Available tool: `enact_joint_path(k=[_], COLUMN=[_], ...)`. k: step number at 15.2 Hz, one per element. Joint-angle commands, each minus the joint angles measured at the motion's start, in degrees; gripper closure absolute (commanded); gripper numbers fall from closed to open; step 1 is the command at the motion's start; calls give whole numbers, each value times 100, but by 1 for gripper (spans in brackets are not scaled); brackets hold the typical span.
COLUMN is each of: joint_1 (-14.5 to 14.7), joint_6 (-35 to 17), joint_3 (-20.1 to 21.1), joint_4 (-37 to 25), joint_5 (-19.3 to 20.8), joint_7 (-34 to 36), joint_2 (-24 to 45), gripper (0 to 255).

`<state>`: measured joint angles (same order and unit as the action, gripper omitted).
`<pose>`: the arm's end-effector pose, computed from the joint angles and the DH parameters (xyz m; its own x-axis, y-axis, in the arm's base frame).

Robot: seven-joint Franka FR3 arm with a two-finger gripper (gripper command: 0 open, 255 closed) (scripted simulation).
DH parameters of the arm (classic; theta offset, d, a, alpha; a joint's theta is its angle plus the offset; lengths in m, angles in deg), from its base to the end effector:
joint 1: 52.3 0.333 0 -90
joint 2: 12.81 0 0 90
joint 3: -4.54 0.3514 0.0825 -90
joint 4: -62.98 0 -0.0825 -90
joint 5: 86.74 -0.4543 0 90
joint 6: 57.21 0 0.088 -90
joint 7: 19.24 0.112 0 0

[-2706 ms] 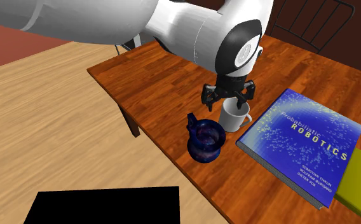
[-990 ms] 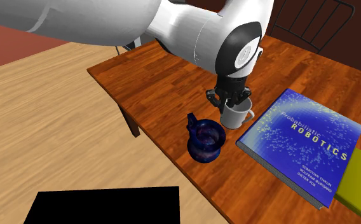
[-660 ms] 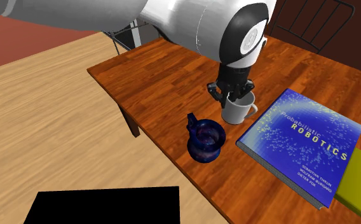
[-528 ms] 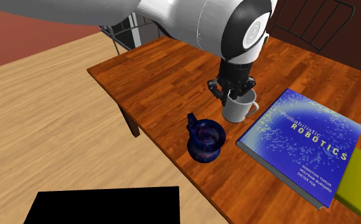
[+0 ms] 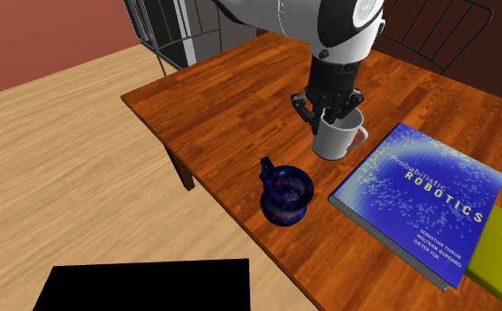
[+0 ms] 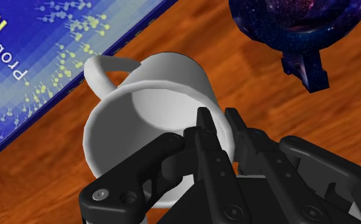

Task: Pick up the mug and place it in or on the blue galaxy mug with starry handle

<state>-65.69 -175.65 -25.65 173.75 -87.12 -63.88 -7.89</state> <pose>0.4750 -0.4429 0.4532 0.9997 0.0190 0.0163 0.0178 -0.9975 0.0683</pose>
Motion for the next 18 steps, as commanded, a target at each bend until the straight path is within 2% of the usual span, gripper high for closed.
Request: enact_joint_path(k=[1,13,18], joint_1=[3,19,183], joint_6=[152,1008,1041], joint_3=[-3,-3,229], joint_4=[-114,-835,318], joint_5=[25,108,788], joint_7=[9,44,649], joint_2=[-43,-198,-1512], gripper=[255,255,255])
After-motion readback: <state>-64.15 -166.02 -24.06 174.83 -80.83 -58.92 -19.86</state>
